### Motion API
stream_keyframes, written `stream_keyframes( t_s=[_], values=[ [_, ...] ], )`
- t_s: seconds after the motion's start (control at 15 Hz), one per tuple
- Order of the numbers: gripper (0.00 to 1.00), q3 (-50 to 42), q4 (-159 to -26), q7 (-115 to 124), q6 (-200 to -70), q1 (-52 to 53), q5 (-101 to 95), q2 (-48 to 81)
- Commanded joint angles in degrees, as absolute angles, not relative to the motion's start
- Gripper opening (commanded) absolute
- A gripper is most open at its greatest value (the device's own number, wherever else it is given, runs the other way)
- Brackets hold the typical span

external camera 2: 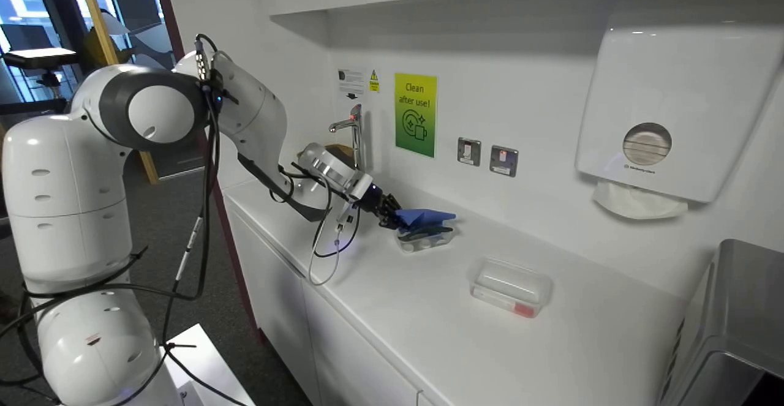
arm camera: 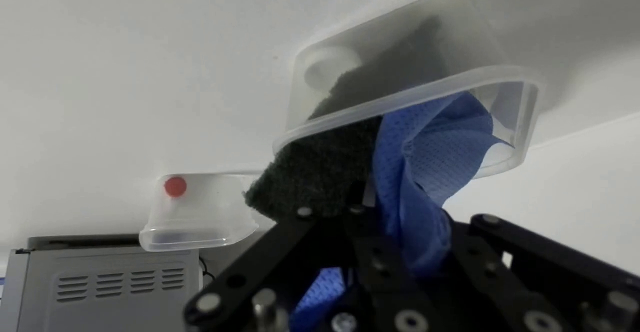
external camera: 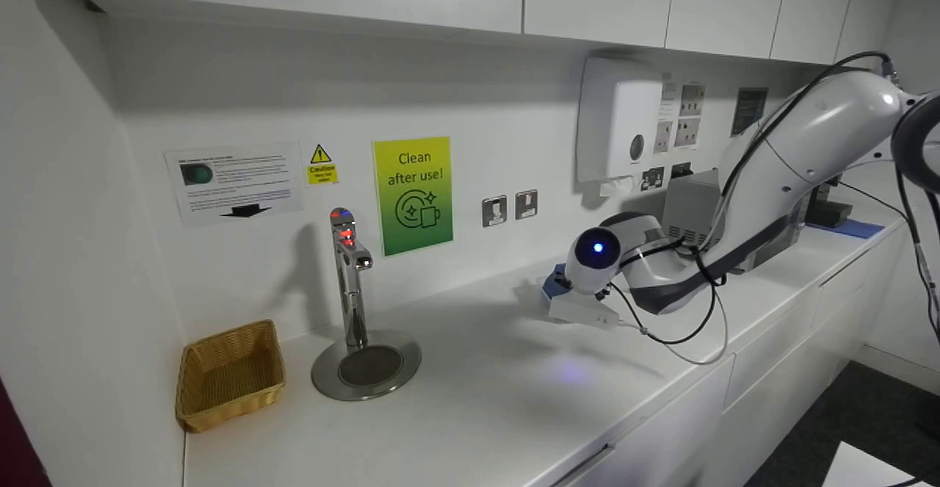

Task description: Put the blue towel in the clear bowl on the left then remove the red marker from the bowl on the right.

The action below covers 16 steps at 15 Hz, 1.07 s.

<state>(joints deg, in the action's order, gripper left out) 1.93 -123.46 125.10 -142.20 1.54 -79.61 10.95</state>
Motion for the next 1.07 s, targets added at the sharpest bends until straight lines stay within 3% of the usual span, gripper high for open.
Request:
stream_keyframes(
  t_s=[0.0, 0.27, 0.33, 0.4, 0.93, 1.0],
  values=[
    [0.02, 1.8, -123.6, 122.8, -143.4, 1.2, -77.4, 11.2],
    [0.02, 1.9, -123.8, 121.3, -143.4, 1.2, -75.6, 11.4],
    [0.35, 1.9, -124.0, 120.7, -143.3, 1.2, -75.0, 11.2],
    [0.37, 1.9, -124.1, 119.8, -143.2, 1.3, -74.4, 11.0],
    [0.95, 2.6, -126.4, 102.4, -139.5, 2.4, -58.3, 6.0],
    [0.99, 2.6, -126.5, 101.1, -139.0, 2.7, -57.1, 5.2]
  ],
)
